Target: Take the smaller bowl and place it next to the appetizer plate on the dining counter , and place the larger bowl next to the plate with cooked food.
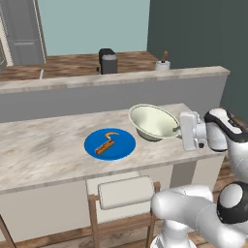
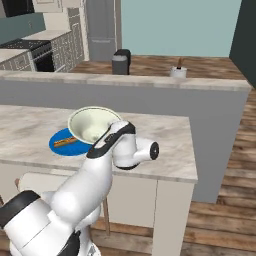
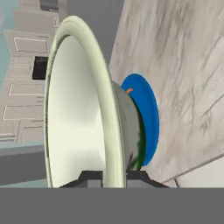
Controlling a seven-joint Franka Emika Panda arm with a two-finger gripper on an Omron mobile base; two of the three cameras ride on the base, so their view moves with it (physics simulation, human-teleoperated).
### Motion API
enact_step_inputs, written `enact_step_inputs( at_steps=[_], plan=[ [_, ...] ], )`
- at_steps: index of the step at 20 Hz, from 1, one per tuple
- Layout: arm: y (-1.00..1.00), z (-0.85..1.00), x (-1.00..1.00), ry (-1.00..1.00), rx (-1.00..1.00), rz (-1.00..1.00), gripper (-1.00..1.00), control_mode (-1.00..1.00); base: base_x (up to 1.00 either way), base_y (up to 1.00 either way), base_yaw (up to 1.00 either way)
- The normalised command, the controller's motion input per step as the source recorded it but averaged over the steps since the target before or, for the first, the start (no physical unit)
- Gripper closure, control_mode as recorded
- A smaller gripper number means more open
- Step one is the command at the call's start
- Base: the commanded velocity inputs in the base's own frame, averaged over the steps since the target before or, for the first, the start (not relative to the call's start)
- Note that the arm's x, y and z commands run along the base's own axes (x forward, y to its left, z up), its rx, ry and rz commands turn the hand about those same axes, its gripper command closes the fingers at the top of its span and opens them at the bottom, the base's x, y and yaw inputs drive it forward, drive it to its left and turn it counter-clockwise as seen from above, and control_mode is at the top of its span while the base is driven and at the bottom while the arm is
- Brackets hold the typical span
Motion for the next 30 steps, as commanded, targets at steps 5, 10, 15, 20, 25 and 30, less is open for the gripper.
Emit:
enact_step_inputs(
  at_steps=[5, 10, 15, 20, 25, 30],
  plan=[
    [0.12, -0.33, 1.00, -0.01, -0.28, -0.13, 1.00, -1.00, 0.00, 0.00, 0.00],
    [-0.01, -0.23, 0.99, 0.00, -0.21, -0.17, 1.00, -1.00, 0.00, 0.00, 0.00],
    [-0.10, -0.15, 0.47, 0.07, -0.05, -0.03, 1.00, -1.00, 0.00, 0.00, 0.00],
    [0.00, -0.23, 0.00, 0.08, -0.03, 0.00, 1.00, -1.00, 0.00, 0.00, 0.00],
    [-0.09, -0.13, 0.00, 0.01, 0.00, 0.00, 1.00, -1.00, 0.00, 0.00, 0.00],
    [0.00, -0.29, 0.07, 0.00, -0.02, 0.00, 1.00, -1.00, 0.00, 0.00, 0.00]
  ],
)
